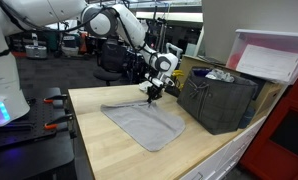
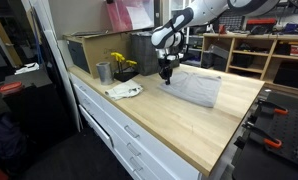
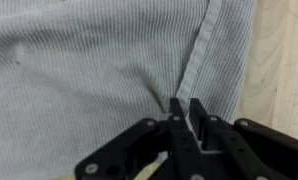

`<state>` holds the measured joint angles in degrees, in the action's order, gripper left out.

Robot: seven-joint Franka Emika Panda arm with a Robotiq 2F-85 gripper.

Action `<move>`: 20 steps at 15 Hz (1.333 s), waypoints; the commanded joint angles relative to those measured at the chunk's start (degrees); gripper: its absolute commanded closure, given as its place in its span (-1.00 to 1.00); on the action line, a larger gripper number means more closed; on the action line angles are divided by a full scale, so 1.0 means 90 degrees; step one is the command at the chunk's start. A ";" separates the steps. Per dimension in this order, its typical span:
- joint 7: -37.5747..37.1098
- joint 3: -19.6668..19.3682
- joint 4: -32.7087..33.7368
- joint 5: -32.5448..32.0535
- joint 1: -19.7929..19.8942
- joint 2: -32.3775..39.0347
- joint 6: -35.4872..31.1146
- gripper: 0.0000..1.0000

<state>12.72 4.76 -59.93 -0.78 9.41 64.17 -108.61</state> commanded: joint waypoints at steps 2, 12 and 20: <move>-0.0324 -0.0133 -0.0354 -0.0114 -0.0114 -0.0224 0.0018 -0.12; -0.0333 -0.0313 -0.0340 0.0087 -0.0264 -0.0246 0.0090 1.00; -0.0334 -0.0156 -0.1258 0.0091 -0.0440 -0.1289 -0.0318 0.98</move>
<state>10.92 3.77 -63.36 -0.86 7.00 59.77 -109.24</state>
